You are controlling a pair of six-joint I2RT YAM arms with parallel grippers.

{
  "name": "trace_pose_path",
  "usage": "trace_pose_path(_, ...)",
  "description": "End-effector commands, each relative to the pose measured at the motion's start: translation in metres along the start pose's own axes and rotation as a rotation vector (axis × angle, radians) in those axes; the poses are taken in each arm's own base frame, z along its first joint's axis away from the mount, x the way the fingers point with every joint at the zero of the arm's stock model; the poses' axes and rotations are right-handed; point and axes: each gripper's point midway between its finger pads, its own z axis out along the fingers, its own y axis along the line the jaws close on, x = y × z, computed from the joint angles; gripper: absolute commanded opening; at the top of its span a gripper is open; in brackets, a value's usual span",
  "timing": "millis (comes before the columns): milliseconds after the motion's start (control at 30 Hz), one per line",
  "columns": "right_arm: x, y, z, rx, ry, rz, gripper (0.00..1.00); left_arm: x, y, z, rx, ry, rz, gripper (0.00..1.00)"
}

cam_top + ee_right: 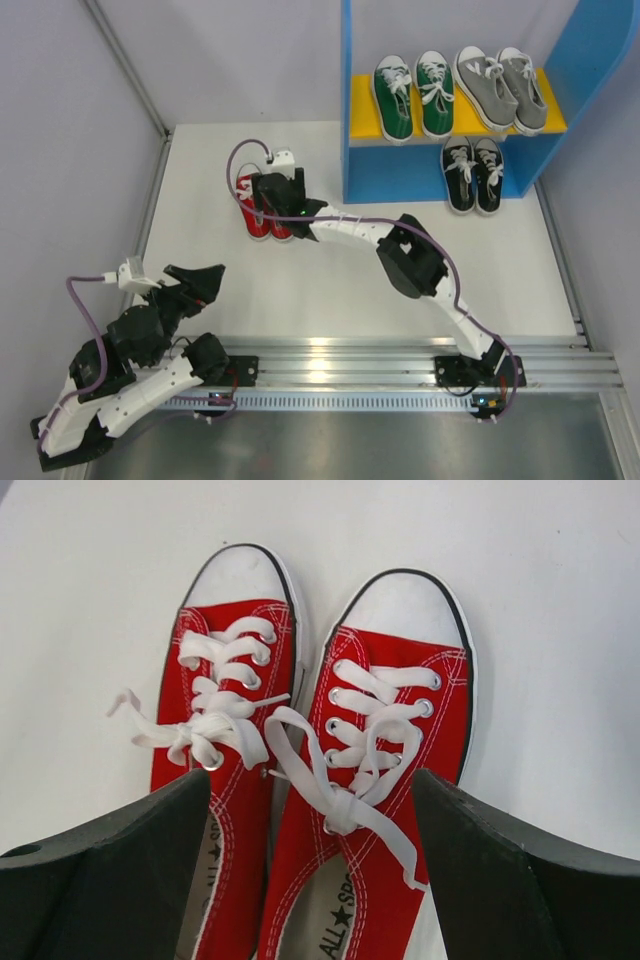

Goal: Place and organize the shoes onto the shoe shelf

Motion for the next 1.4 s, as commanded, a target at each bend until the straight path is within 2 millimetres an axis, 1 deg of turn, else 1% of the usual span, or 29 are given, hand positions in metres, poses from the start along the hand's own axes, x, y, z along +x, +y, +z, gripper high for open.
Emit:
trace_pose_path(0, 0.021, -0.003, 0.008, 0.014, 0.055, -0.004, 0.82, -0.011, -0.004, -0.006, 0.018, -0.022, -0.029, 0.91)
trace_pose_path(67, 0.030, -0.008, 0.009, 0.026, 0.073, -0.010, 0.82, -0.011, -0.003, -0.006, 0.017, -0.023, -0.030, 0.91)
trace_pose_path(133, 0.034, -0.011, 0.009, 0.034, 0.078, -0.007, 0.82, -0.011, -0.003, -0.006, 0.017, -0.023, -0.030, 0.91)
trace_pose_path(467, 0.045, -0.021, 0.011, 0.053, 0.099, -0.006, 0.82, -0.012, -0.003, -0.006, 0.016, -0.024, -0.030, 0.91)
trace_pose_path(533, 0.055, -0.029, 0.012, 0.069, 0.123, -0.005, 0.82, -0.012, -0.003, -0.006, 0.016, -0.024, -0.030, 0.91)
trace_pose_path(600, 0.055, -0.035, 0.013, 0.077, 0.120, 0.008, 0.82, -0.012, -0.002, -0.007, 0.015, -0.025, -0.031, 0.91)
trace_pose_path(633, 0.061, -0.040, 0.012, 0.084, 0.133, 0.001, 0.82, -0.012, -0.002, -0.007, 0.015, -0.024, -0.032, 0.91)
trace_pose_path(733, 0.067, -0.049, 0.012, 0.106, 0.149, -0.008, 0.81, -0.012, -0.002, -0.007, 0.014, -0.025, -0.033, 0.91)
trace_pose_path(933, 0.059, -0.055, 0.008, 0.112, 0.122, -0.003, 0.81, -0.012, -0.002, -0.006, 0.013, -0.024, -0.032, 0.91)
trace_pose_path(967, 0.040, -0.047, 0.006, 0.076, 0.073, 0.014, 0.81, -0.012, -0.003, -0.007, 0.016, -0.024, -0.033, 0.91)
trace_pose_path(1133, 0.025, -0.044, -0.001, 0.050, 0.054, -0.003, 0.81, -0.012, -0.002, -0.006, 0.010, -0.026, -0.031, 0.92)
trace_pose_path(1167, 0.020, -0.045, -0.003, 0.050, 0.042, -0.002, 0.81, -0.012, -0.002, -0.006, 0.011, -0.027, -0.032, 0.91)
trace_pose_path(1300, 0.025, -0.046, 0.000, 0.048, 0.072, -0.009, 0.81, -0.012, -0.002, -0.006, 0.012, -0.026, -0.034, 0.91)
trace_pose_path(1333, 0.032, -0.048, 0.003, 0.049, 0.088, -0.015, 0.81, -0.011, -0.002, -0.006, 0.010, -0.024, -0.032, 0.91)
trace_pose_path(1367, 0.034, -0.049, 0.005, 0.047, 0.094, -0.010, 0.81, -0.012, -0.002, -0.006, 0.011, -0.025, -0.033, 0.91)
